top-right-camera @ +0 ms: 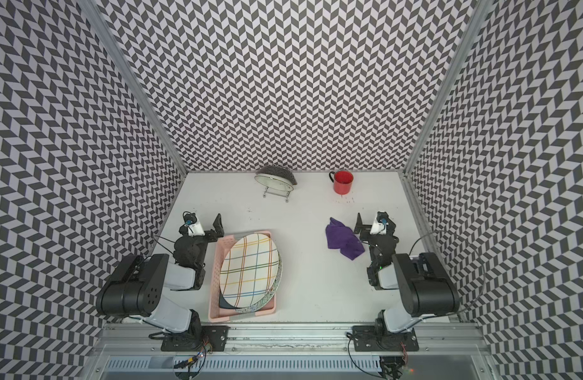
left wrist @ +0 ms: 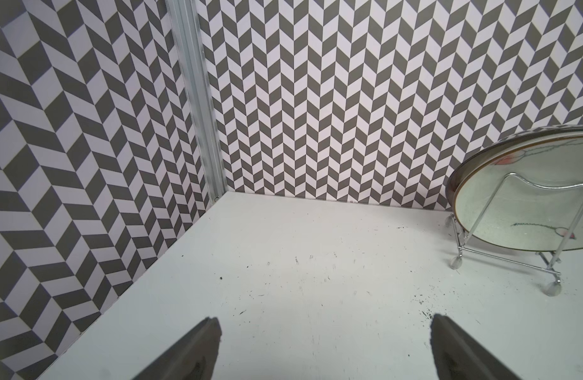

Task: Wipe the wet plate dry
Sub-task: Pick up the plate from the bin.

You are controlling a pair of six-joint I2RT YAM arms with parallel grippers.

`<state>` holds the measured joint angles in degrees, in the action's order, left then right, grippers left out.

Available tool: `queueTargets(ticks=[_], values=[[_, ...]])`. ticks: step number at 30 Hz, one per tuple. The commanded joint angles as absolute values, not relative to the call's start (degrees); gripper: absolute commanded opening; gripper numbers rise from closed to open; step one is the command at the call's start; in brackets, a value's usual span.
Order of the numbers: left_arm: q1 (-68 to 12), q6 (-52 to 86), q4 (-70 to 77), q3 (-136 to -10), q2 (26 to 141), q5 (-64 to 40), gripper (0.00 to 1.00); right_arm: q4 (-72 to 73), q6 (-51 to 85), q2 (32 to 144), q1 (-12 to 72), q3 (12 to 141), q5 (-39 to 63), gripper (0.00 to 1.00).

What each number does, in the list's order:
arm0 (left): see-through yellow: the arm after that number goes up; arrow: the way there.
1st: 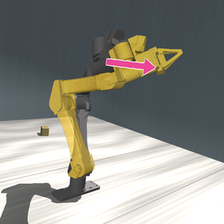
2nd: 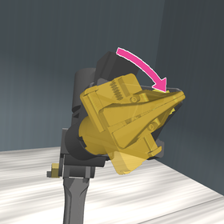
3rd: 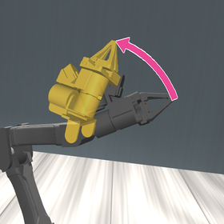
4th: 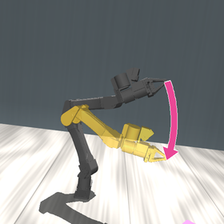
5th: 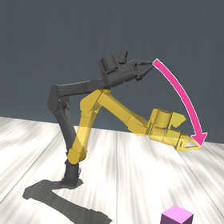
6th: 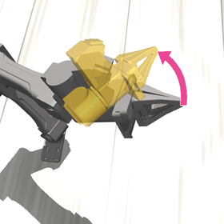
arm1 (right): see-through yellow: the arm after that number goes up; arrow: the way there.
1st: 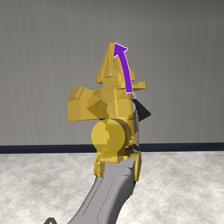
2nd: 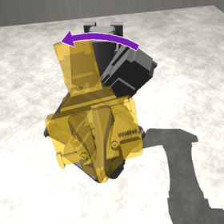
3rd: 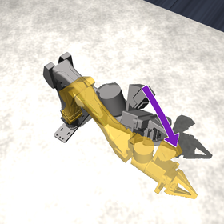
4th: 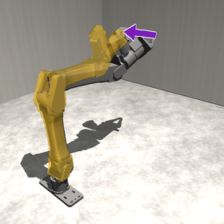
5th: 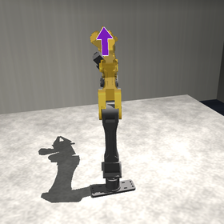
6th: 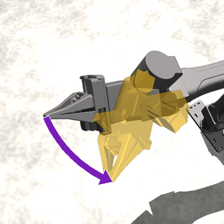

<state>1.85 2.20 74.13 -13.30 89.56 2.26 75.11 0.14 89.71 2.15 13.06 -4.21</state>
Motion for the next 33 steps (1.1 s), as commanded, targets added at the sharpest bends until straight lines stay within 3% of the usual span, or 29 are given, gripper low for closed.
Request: queueTargets(ticks=[1,13,18,20,23,28,31,33], values=[[1.4,1.5,75.2,-13.6,89.6,2.1,1.00,77.8,-0.3,89.9,2.5,13.4,-4.3,1.00],[1.5,1.7,75.1,-13.5,89.6,2.0,1.00,78.1,-0.1,89.8,2.5,13.2,-4.3,1.00],[1.5,3.1,72.9,-13.9,87.7,5.3,1.00,69.6,0.1,82.6,2.3,14.7,-4.9,1.00],[1.4,4.1,66.6,-15.3,84.4,8.7,1.00,61.9,0.6,77.0,2.5,16.4,-4.8,1.00],[1.4,7.5,55.4,-18.2,75.8,14.2,1.00,37.0,10.7,66.2,2.5,24.1,-3.7,1.00],[1.3,19.7,26.9,-31.9,66.5,16.6,1.00,4.4,25.4,58.5,3.2,38.9,11.7,0.84],[0.2,25.1,16.8,-38.1,63.7,12.6,1.00,-9.1,28.3,59.1,10.7,45.4,17.9,0.75],[-0.2,27.5,11.0,-40.8,62.4,9.3,1.00,-15.9,27.7,60.5,17.6,48.8,16.8,0.69]])
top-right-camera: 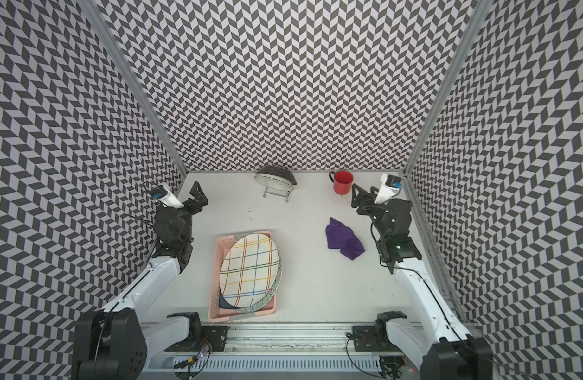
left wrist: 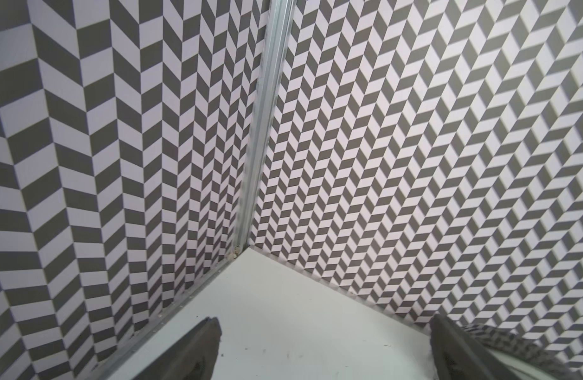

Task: Wipe the wet plate dry
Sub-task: Pick up the plate from the bin.

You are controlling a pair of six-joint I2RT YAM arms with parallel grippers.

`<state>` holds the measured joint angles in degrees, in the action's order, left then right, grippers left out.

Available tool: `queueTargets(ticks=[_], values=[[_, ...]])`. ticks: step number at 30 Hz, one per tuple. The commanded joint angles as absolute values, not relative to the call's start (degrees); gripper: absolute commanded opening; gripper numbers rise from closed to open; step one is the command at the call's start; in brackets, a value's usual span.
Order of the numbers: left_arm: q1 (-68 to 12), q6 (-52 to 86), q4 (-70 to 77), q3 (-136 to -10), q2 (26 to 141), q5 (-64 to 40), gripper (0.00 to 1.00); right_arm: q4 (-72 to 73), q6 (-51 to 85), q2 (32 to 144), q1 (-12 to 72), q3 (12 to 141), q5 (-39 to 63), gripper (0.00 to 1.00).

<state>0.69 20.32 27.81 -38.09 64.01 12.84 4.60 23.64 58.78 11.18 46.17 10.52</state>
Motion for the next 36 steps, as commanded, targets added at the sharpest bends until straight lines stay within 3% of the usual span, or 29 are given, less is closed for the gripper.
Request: queueTargets(ticks=[1,3,6,12,16,21,28,33,36], values=[[-0.3,28.8,8.0,-42.0,62.0,8.2,1.00,-18.5,27.7,61.3,22.6,49.8,17.6,0.67],[-0.4,29.9,3.2,-43.6,61.7,5.7,1.00,-20.3,27.4,63.8,28.3,50.8,20.6,0.62],[-0.4,29.7,-4.0,-45.4,62.4,0.6,1.00,-22.9,25.9,68.4,36.0,53.5,21.1,0.63],[-0.4,29.0,-18.9,-46.9,66.0,0.1,1.00,-22.2,23.2,80.0,44.0,56.8,24.3,0.67],[-0.3,29.5,-21.3,-44.1,65.7,1.2,0.99,-20.1,22.4,85.1,48.1,59.9,24.6,0.59],[-0.3,31.8,-18.0,-36.5,64.4,-1.9,0.78,-18.2,23.9,87.8,50.3,62.4,23.9,0.44],[-0.4,37.0,-8.7,-28.1,63.3,-12.3,0.58,-16.6,24.5,90.3,51.5,64.3,26.2,0.36],[-0.5,42.3,-0.3,-23.6,60.5,-17.9,0.52,-15.1,24.9,92.5,51.5,64.8,29.0,0.39],[-1.0,45.4,3.9,-22.2,59.8,-19.3,0.52,-15.8,25.1,94.5,51.4,66.3,26.9,0.34]])
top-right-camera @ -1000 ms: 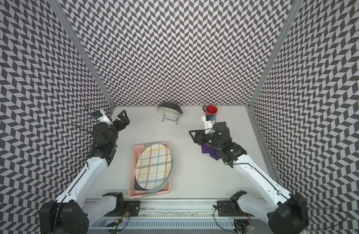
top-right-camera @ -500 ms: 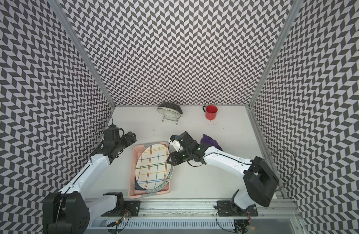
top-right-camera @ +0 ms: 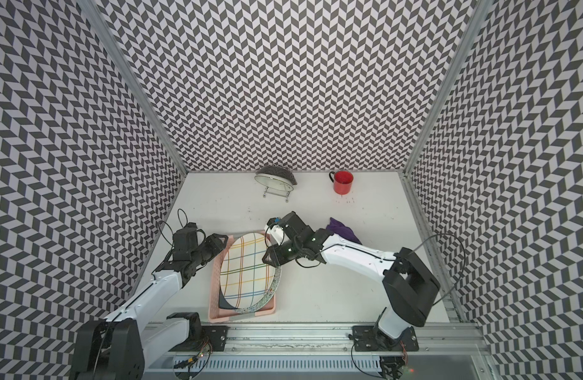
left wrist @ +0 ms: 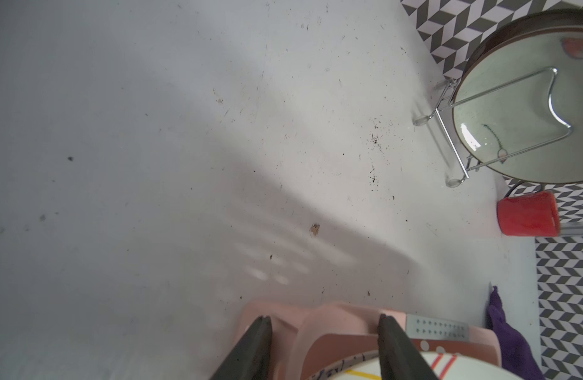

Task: Wipe the wet plate dry
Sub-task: Pick up the plate from the bin, then pick up the towel at the center of the board.

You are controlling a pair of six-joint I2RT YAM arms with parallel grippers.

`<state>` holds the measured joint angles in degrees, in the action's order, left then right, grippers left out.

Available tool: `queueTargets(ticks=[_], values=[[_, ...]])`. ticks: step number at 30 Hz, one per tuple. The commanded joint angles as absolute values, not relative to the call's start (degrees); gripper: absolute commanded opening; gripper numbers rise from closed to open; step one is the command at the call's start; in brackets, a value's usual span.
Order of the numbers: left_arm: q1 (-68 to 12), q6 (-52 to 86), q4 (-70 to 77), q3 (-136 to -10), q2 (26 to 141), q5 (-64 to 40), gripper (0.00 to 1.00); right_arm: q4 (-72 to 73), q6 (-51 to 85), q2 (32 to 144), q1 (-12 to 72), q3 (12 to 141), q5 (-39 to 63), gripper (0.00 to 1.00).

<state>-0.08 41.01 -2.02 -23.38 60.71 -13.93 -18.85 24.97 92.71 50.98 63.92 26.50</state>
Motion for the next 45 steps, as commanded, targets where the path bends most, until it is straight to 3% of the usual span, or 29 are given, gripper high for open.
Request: queueTargets(ticks=[1,4,8,12,16,19,21,24,28,34,38,45], values=[[-1.2,46.2,4.7,-22.2,59.8,-19.4,0.52,-16.5,24.8,94.8,51.4,66.9,26.1,0.31],[-2.5,48.4,8.7,-22.4,60.4,-19.2,0.49,-18.4,24.4,94.4,50.6,68.6,21.3,0.16],[-4.4,49.3,11.0,-25.2,63.8,-19.0,0.50,-18.1,25.2,92.8,47.0,68.7,20.4,0.08],[-4.0,45.9,5.4,-30.9,65.0,-14.7,0.69,-19.3,26.7,91.2,41.5,69.3,20.2,0.00],[-2.5,42.1,-0.6,-37.8,63.7,-10.9,0.88,-16.9,27.7,88.4,37.5,69.0,24.2,0.00],[-2.3,39.1,-5.3,-44.7,63.1,-10.1,0.92,-14.9,29.8,85.7,34.7,69.6,27.4,0.00],[-3.3,38.6,-7.8,-49.3,63.0,-10.5,0.89,-13.7,31.8,82.7,32.3,70.1,27.8,0.00],[-12.2,36.9,-10.5,-55.8,63.8,-5.9,0.88,-14.9,37.9,77.1,26.2,70.4,19.8,0.00],[-31.8,37.3,-9.2,-60.3,67.9,6.5,0.87,-15.7,48.0,68.7,13.3,67.0,4.7,0.00],[-48.4,35.3,0.5,-64.4,83.8,14.0,0.86,-17.2,59.2,61.3,-0.7,67.8,-4.0,0.00],[-54.2,28.8,-2.4,-79.7,104.6,13.7,0.87,-11.3,64.6,58.1,-1.9,67.4,-7.1,0.00],[-57.3,25.2,-12.2,-107.4,130.5,12.9,0.92,-9.2,66.0,58.3,-2.0,69.1,-4.1,0.00]])
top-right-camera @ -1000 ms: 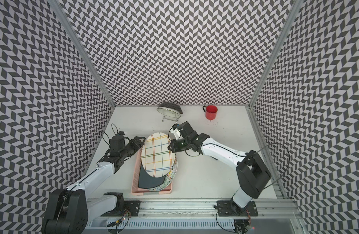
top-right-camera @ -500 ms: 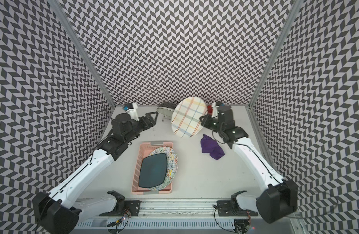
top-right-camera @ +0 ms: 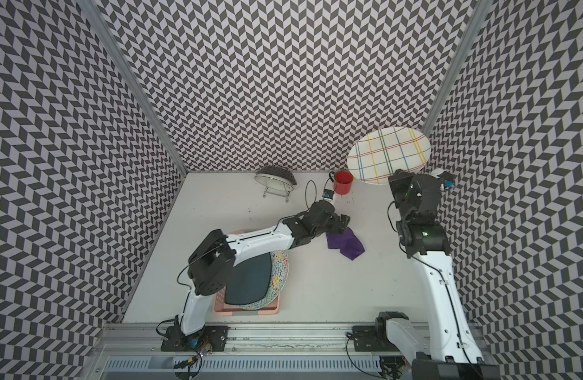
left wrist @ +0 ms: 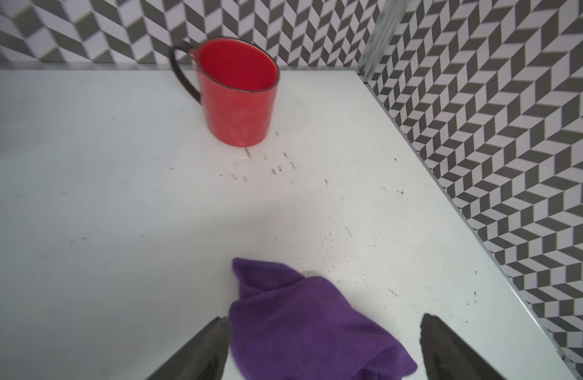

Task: Wipe the wet plate dry
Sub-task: Pick up the towel at the center of the board.

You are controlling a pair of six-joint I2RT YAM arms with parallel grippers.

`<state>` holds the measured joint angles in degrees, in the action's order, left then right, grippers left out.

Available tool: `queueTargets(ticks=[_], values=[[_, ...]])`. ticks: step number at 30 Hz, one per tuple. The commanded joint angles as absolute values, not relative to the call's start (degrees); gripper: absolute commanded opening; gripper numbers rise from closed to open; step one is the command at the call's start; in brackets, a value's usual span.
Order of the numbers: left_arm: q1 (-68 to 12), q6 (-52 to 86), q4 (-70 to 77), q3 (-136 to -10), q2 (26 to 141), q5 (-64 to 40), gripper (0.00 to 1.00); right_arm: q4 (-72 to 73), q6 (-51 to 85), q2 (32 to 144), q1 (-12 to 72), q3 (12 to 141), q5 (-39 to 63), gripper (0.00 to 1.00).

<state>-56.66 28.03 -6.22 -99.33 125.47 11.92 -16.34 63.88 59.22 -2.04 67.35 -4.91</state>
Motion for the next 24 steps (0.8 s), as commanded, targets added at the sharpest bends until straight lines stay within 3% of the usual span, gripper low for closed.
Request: queueTargets(ticks=[1,4,6,13,19,24], values=[[-57.5,24.9,-15.2,-112.2,134.2,12.7,0.93,-8.7,65.7,58.1,-2.0,68.9,-3.4,0.00],[-58.6,22.1,-25.7,-125.8,144.2,13.2,0.94,-9.1,65.0,57.2,-2.0,68.2,-1.8,0.00],[-59.6,20.6,-28.2,-127.3,146.8,13.3,0.94,-9.3,64.7,56.5,-2.0,67.2,-0.8,0.00],[-60.7,20.1,-17.5,-109.1,136.0,11.4,1.00,-9.0,62.2,54.9,-2.0,64.1,1.3,0.00],[-60.7,18.1,-17.5,-102.4,128.0,11.8,1.00,-7.9,60.4,55.2,-2.0,63.7,2.5,0.00],[-61.7,18.4,-18.6,-98.1,127.7,8.8,1.00,-7.5,60.7,55.3,-1.9,63.0,3.2,0.00]])
